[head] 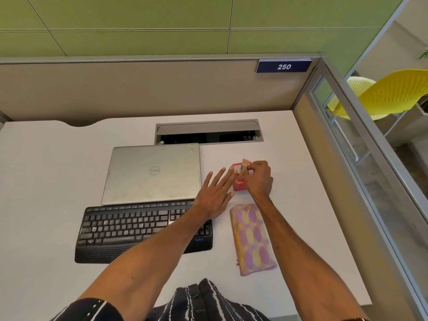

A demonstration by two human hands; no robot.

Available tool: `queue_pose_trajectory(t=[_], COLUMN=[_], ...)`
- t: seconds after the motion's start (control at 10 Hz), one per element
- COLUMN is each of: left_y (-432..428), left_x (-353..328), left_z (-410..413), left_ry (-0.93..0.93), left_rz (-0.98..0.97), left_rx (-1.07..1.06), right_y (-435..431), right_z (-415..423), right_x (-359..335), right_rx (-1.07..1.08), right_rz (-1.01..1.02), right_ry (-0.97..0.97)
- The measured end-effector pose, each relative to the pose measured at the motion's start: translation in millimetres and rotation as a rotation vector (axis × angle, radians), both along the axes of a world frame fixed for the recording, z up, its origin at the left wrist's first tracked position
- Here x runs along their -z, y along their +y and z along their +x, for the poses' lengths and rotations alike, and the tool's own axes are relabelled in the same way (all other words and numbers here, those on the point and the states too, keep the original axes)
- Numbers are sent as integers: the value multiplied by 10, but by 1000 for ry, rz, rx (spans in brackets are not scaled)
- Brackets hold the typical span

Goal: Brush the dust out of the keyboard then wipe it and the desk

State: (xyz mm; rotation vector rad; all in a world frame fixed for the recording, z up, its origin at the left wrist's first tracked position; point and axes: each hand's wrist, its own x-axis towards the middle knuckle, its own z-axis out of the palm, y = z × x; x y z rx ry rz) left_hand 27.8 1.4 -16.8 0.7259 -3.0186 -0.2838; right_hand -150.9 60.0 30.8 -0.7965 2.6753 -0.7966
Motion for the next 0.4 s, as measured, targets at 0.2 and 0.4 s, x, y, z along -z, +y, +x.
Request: queue_pose_trajectory(t=[0.2,0.4], left_y=[5,-11], left_x=[9,-56], left_z=[-12,-55], left_ry=[-18,-45], left_rz=[-1,-5], left_rx=[2,13], right_y=[44,168], right_z=[38,94], right_x=[-94,-274], right_rx=[7,30], right_rz=[-83,-197], right_ry=[60,213])
